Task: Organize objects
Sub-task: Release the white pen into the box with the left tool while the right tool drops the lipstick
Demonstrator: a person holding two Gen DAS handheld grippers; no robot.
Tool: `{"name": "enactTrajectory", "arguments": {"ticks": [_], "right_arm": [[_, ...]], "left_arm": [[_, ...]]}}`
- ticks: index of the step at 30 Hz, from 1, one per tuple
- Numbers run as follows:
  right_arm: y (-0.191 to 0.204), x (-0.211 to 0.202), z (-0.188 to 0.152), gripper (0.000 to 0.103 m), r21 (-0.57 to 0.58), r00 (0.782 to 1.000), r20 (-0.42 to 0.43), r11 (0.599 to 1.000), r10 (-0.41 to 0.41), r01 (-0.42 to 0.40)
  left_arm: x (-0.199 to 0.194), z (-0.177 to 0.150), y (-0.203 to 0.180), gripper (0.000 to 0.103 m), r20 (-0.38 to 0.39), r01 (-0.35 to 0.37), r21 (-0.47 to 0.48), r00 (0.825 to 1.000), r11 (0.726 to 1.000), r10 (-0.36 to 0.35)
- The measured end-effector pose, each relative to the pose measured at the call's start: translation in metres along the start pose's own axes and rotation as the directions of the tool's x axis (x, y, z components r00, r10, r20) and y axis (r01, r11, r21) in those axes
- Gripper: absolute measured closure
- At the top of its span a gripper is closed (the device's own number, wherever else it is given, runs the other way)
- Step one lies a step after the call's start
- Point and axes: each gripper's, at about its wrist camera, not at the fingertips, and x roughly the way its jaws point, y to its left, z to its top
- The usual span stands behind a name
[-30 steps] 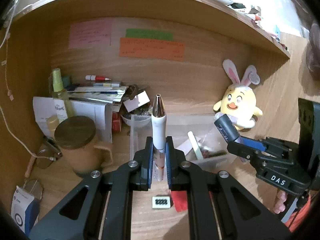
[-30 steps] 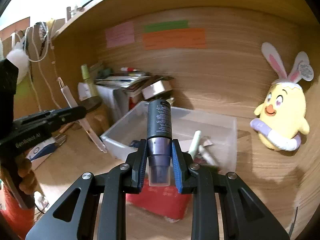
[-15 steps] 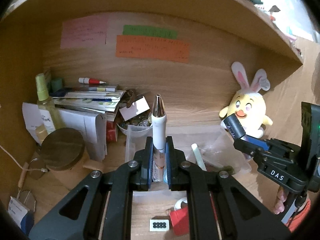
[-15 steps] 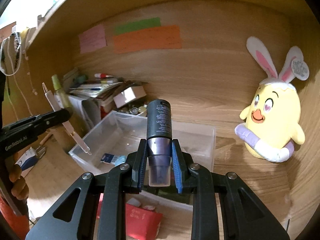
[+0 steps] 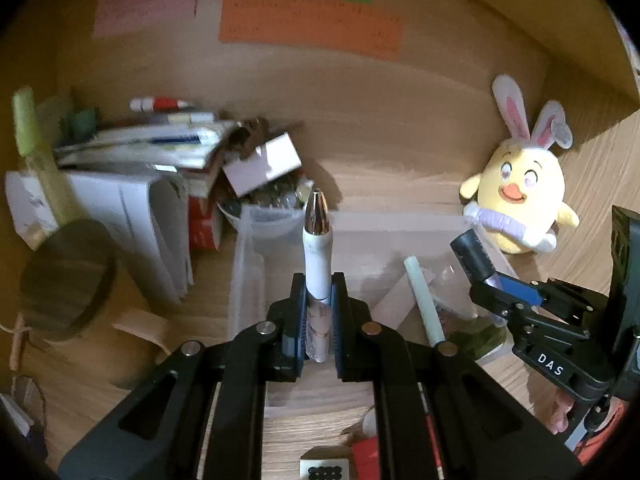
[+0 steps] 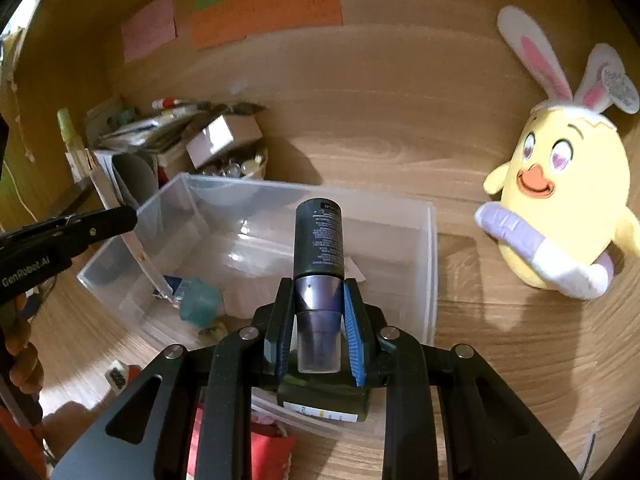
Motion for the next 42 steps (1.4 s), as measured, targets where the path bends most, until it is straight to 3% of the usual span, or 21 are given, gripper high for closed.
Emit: {"name": "enactTrajectory", "arguments": {"ticks": [7, 15, 22, 26, 28, 30, 33, 38, 42], "right_arm": [[0.004, 0.010, -0.003, 0.082, -0.018, 1.000, -0.031, 1.000, -0.002, 0.002], [0.009, 0.012, -0.004, 0.081, -0.037, 0.999, -0.033, 0.999, -0.031, 0.030], [0.012, 0.011, -0.004, 0.077, -0.052, 0.998, -0.043, 0.998, -0.043, 0.041], [0.013, 0.007, -0.004, 0.063, -0.058, 0.998, -0.028, 0.997, -0.059, 0.058], [0.014, 0.003, -0.003, 0.058, -0.060, 0.998, -0.018, 0.996, -0.063, 0.061], [0.015, 0.000, -0.002, 0.056, -0.065, 0.998, -0.011, 0.996, -0.069, 0.068], [0.017, -0.006, -0.002, 0.051, -0.078, 0.996, -0.001, 0.993, -0.084, 0.083], [0.021, -0.024, -0.006, 0.039, -0.093, 0.996, 0.023, 0.992, -0.082, 0.084], [0.021, -0.043, -0.012, 0.036, -0.096, 0.997, 0.040, 0.993, -0.067, 0.071]], "left_arm": [[0.012, -0.001, -0.001, 0.093, -0.028, 0.022, -0.008, 0.999, 1.000, -0.022], [0.027, -0.005, -0.005, 0.093, -0.077, -0.006, 0.014, 0.997, 1.000, 0.007], [0.019, -0.011, -0.010, 0.090, -0.073, -0.018, 0.049, 0.997, 0.999, 0.022], [0.007, -0.014, -0.008, 0.073, -0.058, -0.020, 0.049, 0.998, 0.999, 0.023], [0.000, -0.015, -0.008, 0.067, -0.047, -0.023, 0.050, 0.999, 0.998, 0.025], [-0.009, -0.018, -0.007, 0.051, -0.033, -0.023, 0.051, 0.999, 0.998, 0.025], [-0.024, -0.022, -0.008, 0.040, -0.002, -0.039, 0.067, 0.999, 0.997, 0.039], [-0.042, -0.034, -0.008, 0.030, 0.005, -0.046, 0.097, 0.999, 0.994, 0.046], [-0.050, -0.044, -0.007, 0.023, -0.006, -0.042, 0.109, 0.999, 0.993, 0.043]]}}
